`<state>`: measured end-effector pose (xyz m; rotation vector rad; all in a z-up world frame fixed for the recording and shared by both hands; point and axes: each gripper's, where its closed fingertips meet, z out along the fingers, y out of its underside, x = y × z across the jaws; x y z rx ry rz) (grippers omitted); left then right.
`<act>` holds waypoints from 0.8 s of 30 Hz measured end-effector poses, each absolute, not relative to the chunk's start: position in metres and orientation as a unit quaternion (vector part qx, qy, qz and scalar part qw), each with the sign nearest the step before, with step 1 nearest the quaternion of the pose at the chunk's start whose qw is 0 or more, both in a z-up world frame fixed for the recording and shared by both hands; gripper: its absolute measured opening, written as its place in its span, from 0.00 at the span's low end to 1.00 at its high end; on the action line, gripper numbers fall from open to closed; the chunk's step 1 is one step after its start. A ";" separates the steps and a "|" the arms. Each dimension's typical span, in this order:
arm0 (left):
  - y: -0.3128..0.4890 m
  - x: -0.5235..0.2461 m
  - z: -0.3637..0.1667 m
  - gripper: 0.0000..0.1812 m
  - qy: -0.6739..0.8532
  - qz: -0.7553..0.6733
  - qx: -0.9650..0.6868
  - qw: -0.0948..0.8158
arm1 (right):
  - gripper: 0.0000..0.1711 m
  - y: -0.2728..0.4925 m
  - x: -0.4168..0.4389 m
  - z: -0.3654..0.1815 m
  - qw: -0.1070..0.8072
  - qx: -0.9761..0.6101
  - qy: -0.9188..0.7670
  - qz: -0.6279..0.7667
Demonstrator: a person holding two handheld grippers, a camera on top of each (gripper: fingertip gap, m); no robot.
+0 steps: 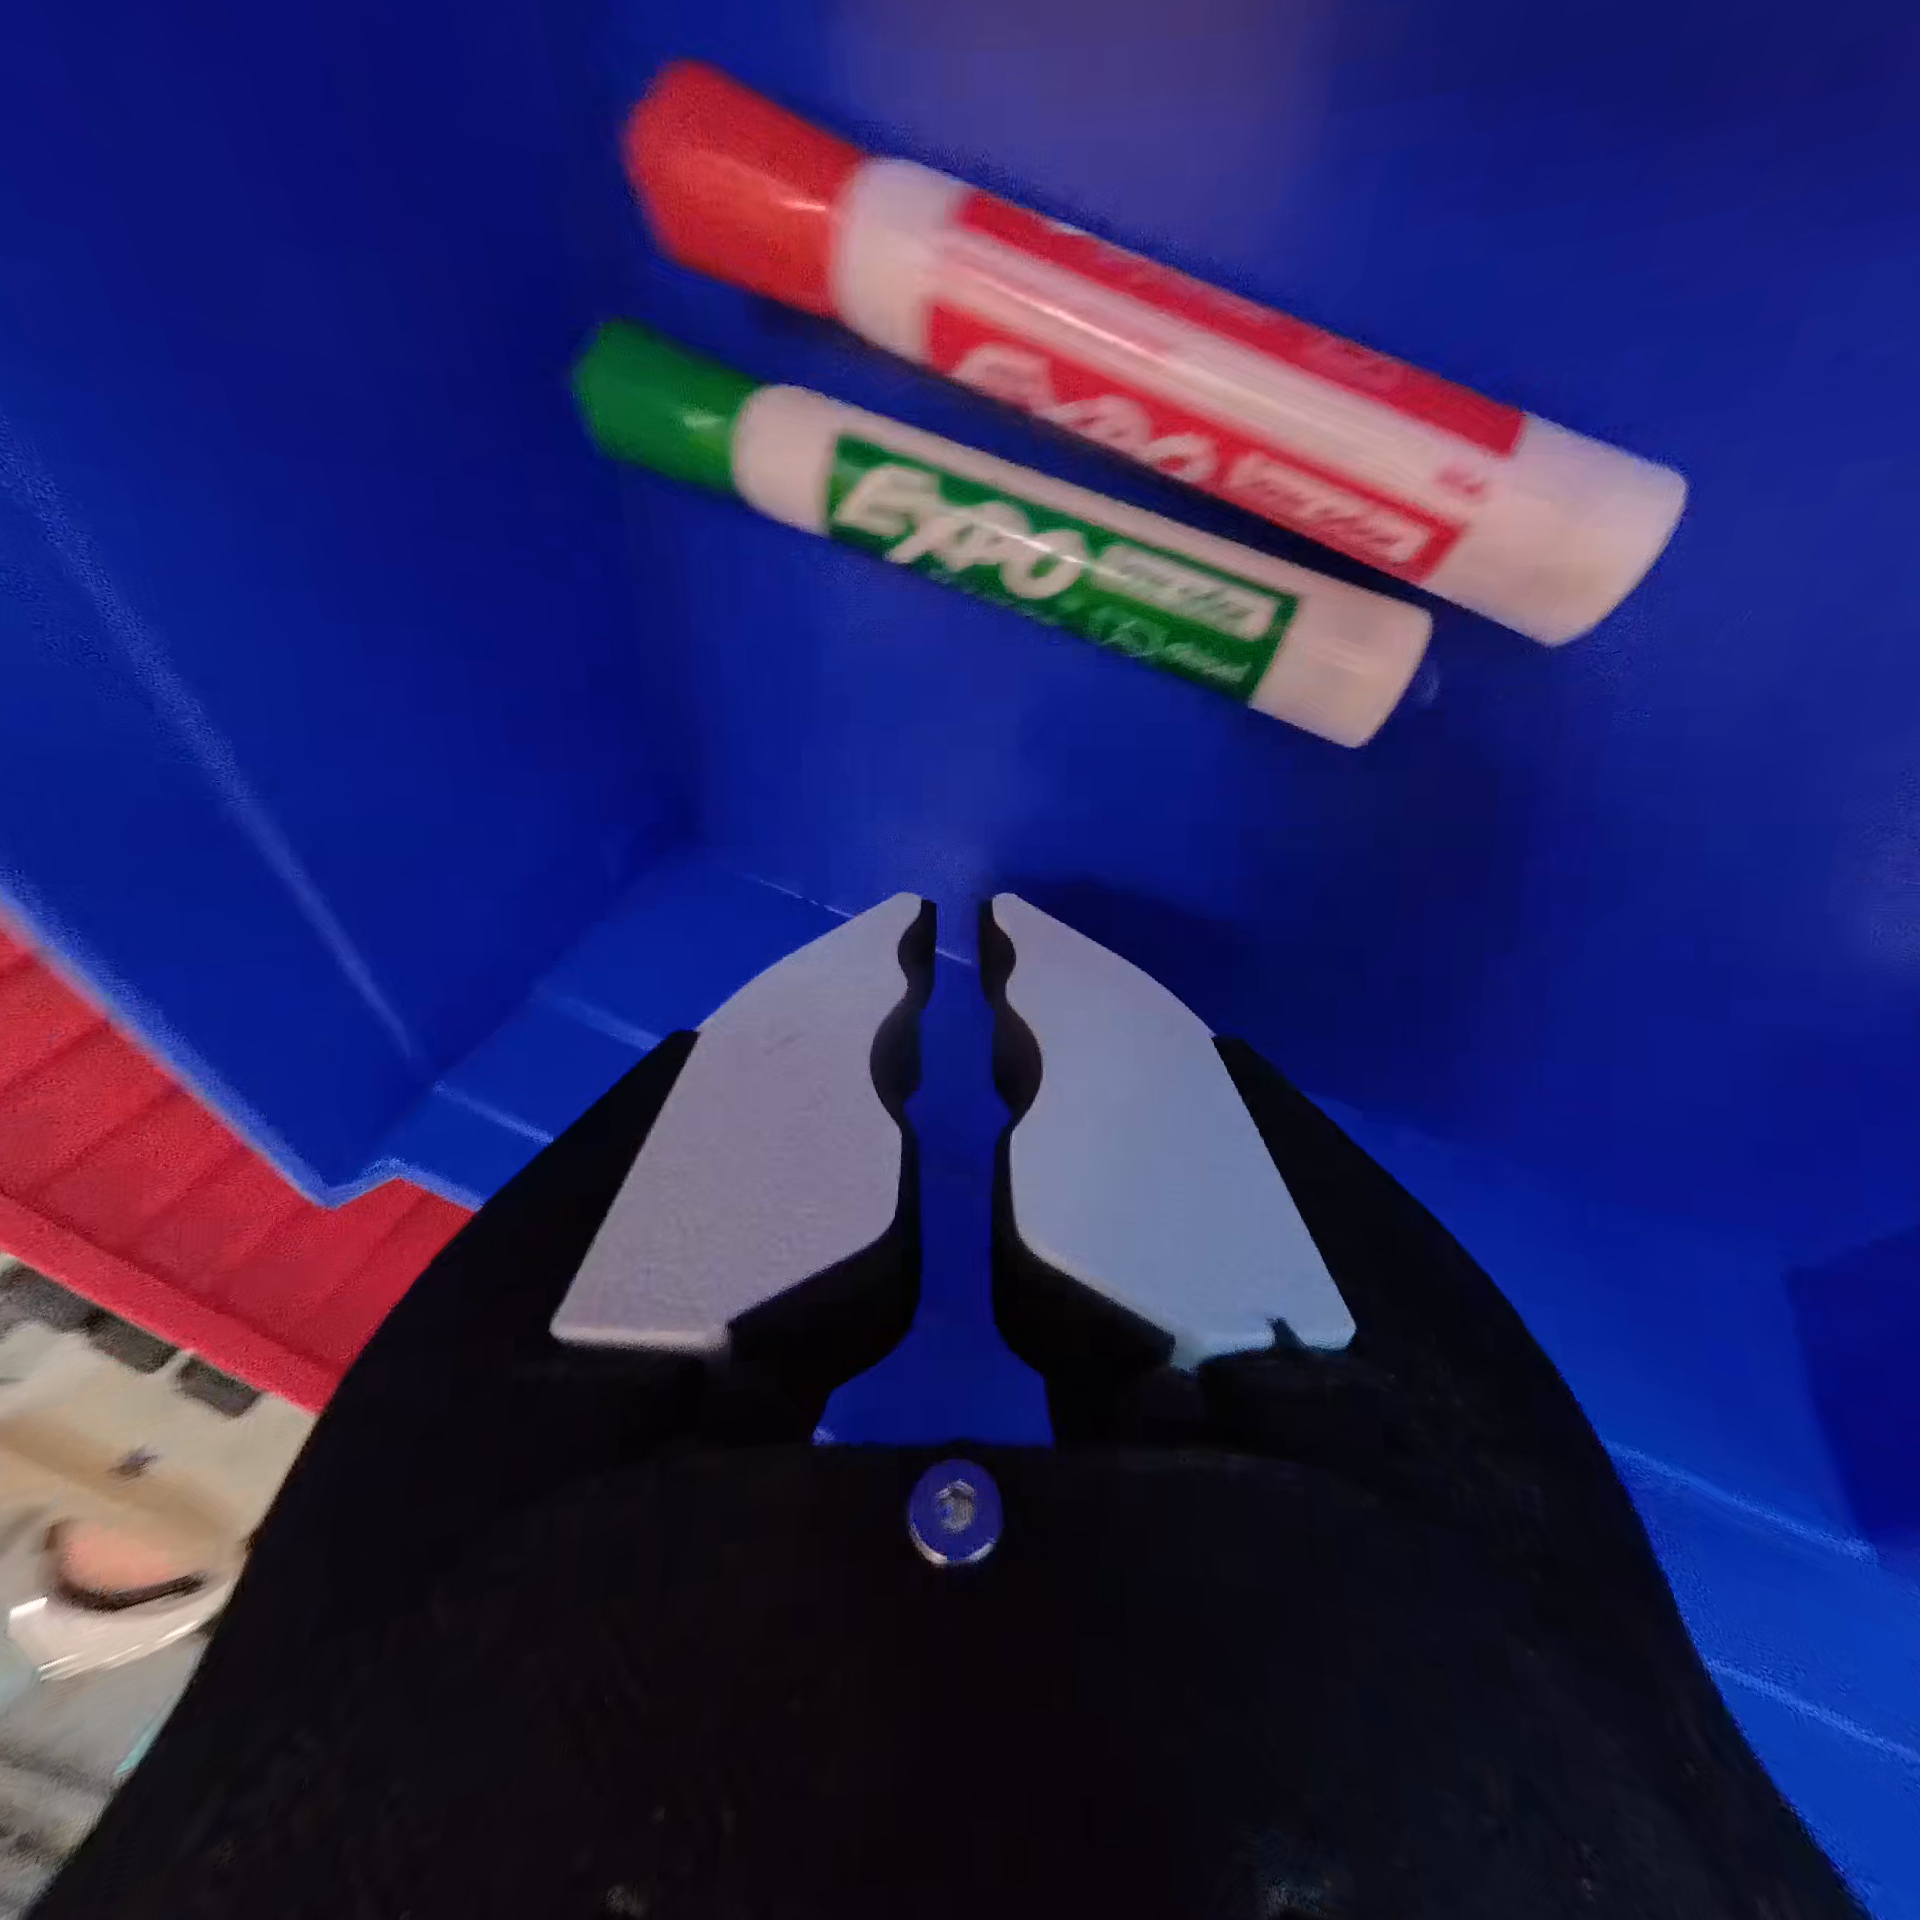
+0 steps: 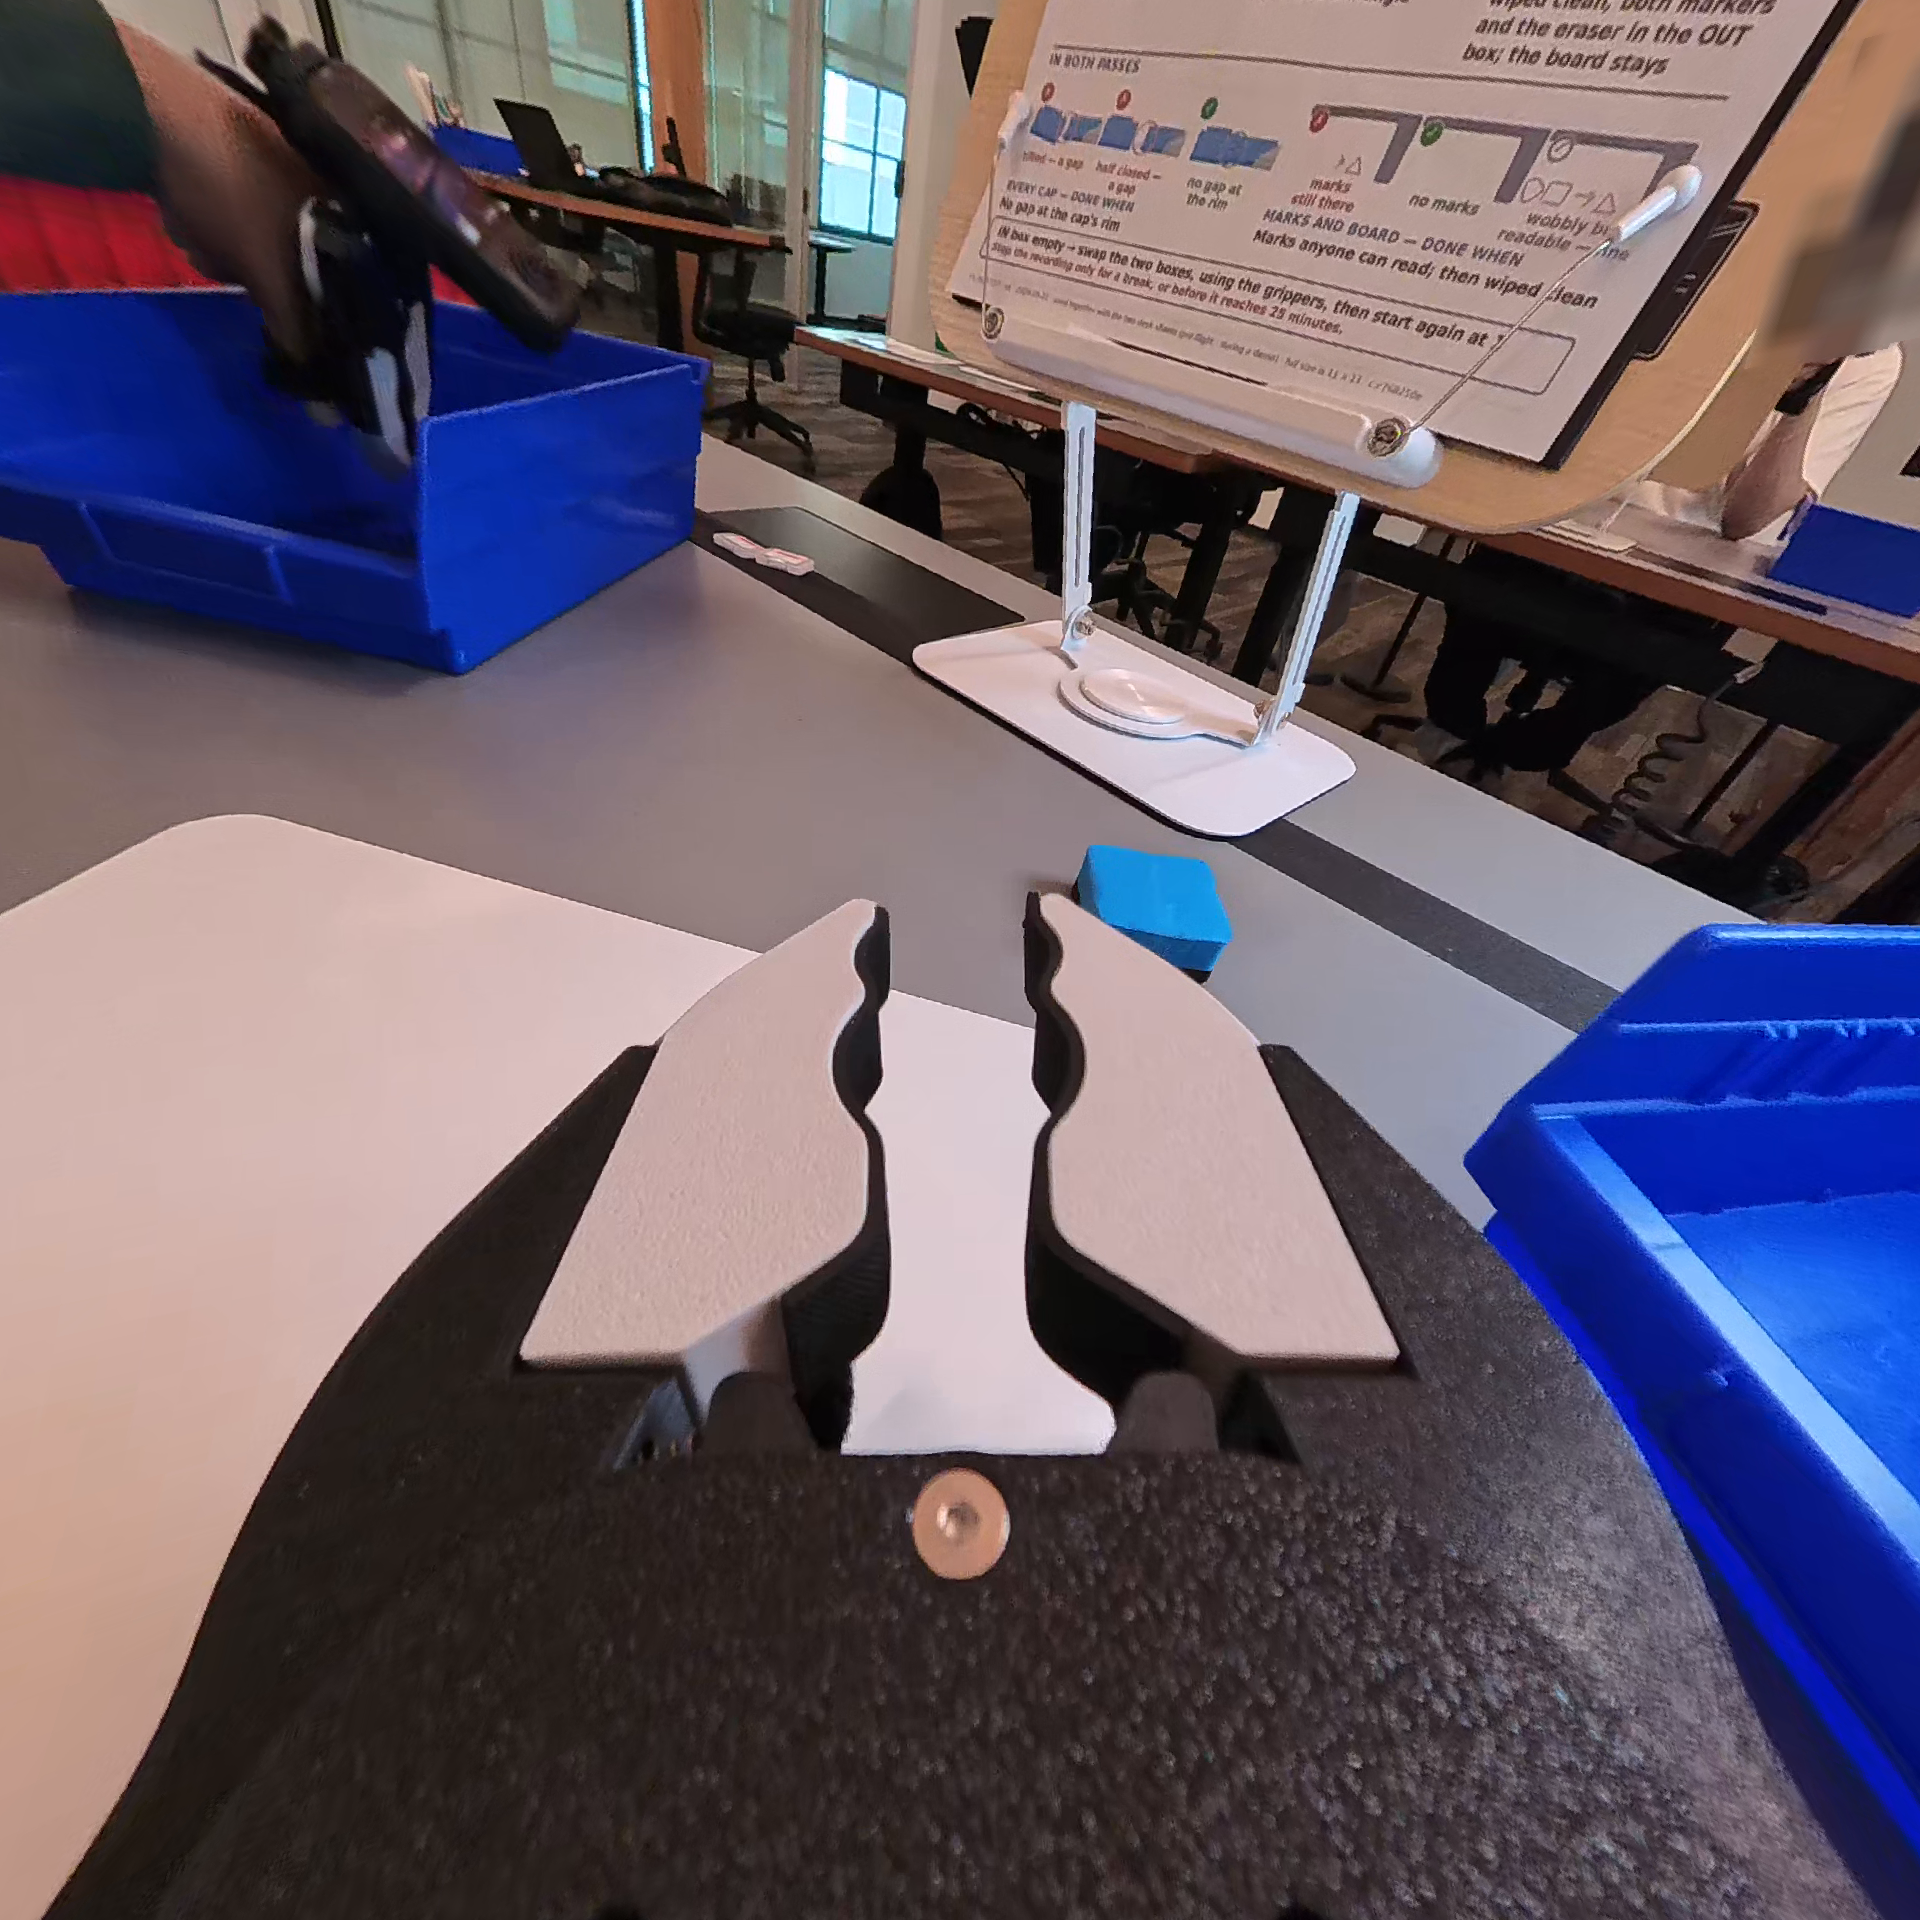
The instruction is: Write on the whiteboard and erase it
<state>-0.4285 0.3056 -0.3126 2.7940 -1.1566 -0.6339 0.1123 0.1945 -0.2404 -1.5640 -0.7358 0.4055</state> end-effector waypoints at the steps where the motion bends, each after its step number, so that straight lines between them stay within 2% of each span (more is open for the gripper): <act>1: 0.313 -0.423 -0.309 0.05 -0.354 -0.188 0.916 -0.005 | 0.15 0.194 0.112 -0.241 0.631 -0.683 -0.323 0.177; 6: 0.349 -0.375 -0.299 0.13 -0.210 -0.019 0.964 -0.159 | 0.15 0.191 0.108 -0.240 0.630 -0.681 -0.329 0.177; 9: 0.359 -0.360 -0.309 0.23 -0.134 0.044 0.974 -0.176 | 0.15 0.189 0.106 -0.241 0.628 -0.680 -0.335 0.176; 11: 0.364 -0.353 -0.319 0.25 -0.100 0.069 0.977 -0.177 | 0.15 0.187 0.105 -0.241 0.627 -0.679 -0.340 0.173; 15: 0.370 -0.339 -0.327 0.22 -0.067 0.103 0.975 -0.184 | 0.14 0.185 0.105 -0.238 0.631 -0.674 -0.344 0.171; 16: 0.364 -0.342 -0.334 0.21 -0.083 0.078 0.980 -0.160 | 0.14 0.184 0.105 -0.237 0.632 -0.673 -0.344 0.171; 17: 0.365 -0.347 -0.335 0.17 -0.099 0.046 0.980 -0.167 | 0.14 0.184 0.106 -0.236 0.633 -0.672 -0.344 0.171; 18: 0.363 -0.349 -0.337 0.18 -0.100 0.036 0.982 -0.156 | 0.14 0.184 0.106 -0.235 0.634 -0.671 -0.344 0.171; 20: 0.362 -0.351 -0.336 0.13 -0.099 0.030 0.982 -0.157 | 0.14 0.183 0.107 -0.234 0.635 -0.670 -0.343 0.173; 24: 0.355 -0.359 -0.335 0.11 -0.123 0.000 0.982 -0.145 | 0.14 0.181 0.106 -0.233 0.636 -0.668 -0.347 0.170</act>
